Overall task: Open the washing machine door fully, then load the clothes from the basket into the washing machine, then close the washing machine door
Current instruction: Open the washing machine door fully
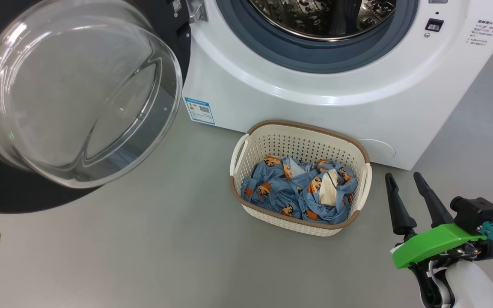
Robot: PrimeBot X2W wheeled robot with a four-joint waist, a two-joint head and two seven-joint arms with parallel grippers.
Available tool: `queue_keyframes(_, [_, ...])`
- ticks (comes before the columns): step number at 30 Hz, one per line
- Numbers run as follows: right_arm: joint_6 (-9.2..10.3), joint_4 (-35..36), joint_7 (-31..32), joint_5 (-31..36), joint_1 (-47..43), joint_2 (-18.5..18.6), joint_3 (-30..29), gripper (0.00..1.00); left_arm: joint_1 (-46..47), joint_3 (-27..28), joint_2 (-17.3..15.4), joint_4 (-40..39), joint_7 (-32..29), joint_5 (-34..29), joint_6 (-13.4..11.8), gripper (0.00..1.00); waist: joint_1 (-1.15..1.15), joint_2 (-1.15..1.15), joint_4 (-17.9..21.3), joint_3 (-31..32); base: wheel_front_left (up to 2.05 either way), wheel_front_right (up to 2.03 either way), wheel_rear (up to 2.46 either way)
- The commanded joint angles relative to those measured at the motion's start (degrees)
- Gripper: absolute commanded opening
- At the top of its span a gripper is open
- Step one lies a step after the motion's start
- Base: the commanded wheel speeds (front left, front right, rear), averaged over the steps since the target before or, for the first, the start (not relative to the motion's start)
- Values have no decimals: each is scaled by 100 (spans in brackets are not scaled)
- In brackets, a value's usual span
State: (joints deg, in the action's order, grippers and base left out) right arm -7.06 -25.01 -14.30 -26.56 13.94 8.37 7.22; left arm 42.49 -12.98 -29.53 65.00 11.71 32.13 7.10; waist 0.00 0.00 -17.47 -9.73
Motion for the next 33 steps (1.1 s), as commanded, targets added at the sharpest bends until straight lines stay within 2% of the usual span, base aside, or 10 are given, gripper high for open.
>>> queue_keyframes(1, [-43, 132, -70, 5, 106, -30, 115, 100, 213, 128, -323, -57, 109, -1, 4, 0, 0, 0, -1, 4, 0, 0, 0])
queue_keyframes(8, [-43, 136, -70, -5, 102, -39, 113, 100, 91, 87, -270, -161, 230, 67, 23, 0, 0, 0, 13, 25, 0, 0, 0])
queue_keyframes(16, [-43, 142, -70, -37, 49, -22, 103, 100, -288, 143, -141, -682, 319, 221, 34, 0, 0, 0, 56, 122, 0, 0, 0])
queue_keyframes(17, [-43, 141, -70, -45, 36, -21, 106, 100, -356, 164, -120, -779, 322, 238, 35, 29, 0, 0, 61, 141, 0, 0, 0])
queue_keyframes(18, [-43, 138, -70, -52, 23, -20, 111, 100, -422, 198, -97, -904, 324, 252, 35, 76, 0, 0, 65, 159, 0, 0, 0])
queue_keyframes(19, [-43, 133, -70, -60, 7, -20, 119, 100, -501, 256, -66, -1056, 325, 268, 33, 100, 0, 0, 72, 184, 0, 0, 0])
queue_keyframes(27, [-43, 125, -70, -108, -46, 19, 185, 100, -1412, 832, 262, -2565, 328, 233, -244, 100, 0, 0, 193, 335, 0, 0, 0])
queue_keyframes(33, [-43, 133, -70, -133, -91, 60, 211, 100, -2115, 967, 619, -3602, 328, 164, -371, 100, 0, 0, 332, 467, 0, 0, 0])
